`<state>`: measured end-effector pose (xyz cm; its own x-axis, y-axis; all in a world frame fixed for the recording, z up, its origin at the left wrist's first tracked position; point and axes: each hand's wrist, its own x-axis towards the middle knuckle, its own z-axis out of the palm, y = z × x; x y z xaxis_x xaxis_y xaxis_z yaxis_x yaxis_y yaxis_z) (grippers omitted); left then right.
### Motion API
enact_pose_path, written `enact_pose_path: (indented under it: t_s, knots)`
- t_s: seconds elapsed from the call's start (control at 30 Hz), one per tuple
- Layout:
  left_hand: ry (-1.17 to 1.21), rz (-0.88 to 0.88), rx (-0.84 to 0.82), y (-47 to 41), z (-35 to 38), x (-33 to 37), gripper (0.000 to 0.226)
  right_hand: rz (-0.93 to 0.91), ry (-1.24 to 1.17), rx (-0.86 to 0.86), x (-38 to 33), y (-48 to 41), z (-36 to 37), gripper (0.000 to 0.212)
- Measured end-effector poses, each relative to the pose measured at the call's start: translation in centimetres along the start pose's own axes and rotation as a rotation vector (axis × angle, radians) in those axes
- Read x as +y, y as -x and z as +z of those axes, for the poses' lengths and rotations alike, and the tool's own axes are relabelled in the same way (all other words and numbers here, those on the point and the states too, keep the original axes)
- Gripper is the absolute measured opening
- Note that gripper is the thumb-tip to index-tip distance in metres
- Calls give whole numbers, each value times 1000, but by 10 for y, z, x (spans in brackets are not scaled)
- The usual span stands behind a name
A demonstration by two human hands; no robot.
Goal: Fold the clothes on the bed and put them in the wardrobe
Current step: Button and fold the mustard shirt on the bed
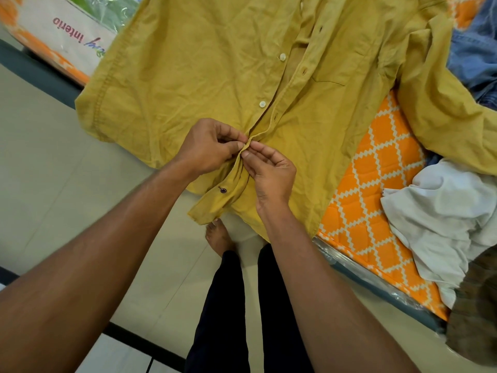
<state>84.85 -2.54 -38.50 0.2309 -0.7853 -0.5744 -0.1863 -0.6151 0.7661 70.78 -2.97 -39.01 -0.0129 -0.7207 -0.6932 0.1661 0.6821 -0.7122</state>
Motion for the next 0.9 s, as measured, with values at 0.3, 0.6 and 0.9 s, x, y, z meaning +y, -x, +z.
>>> enact_pose_path:
  t_s: [0.3,0.6,0.9]
  knots:
    - [-46,66,137,8,5,-6,18,-131,54,118,13,-2,14,21]
    - [-71,-10,193,9,13,1,9,-123,76,128,16,1,12,21]
    - [91,-114,149,7,12,2,10,-162,291,57,16,3,6,7]
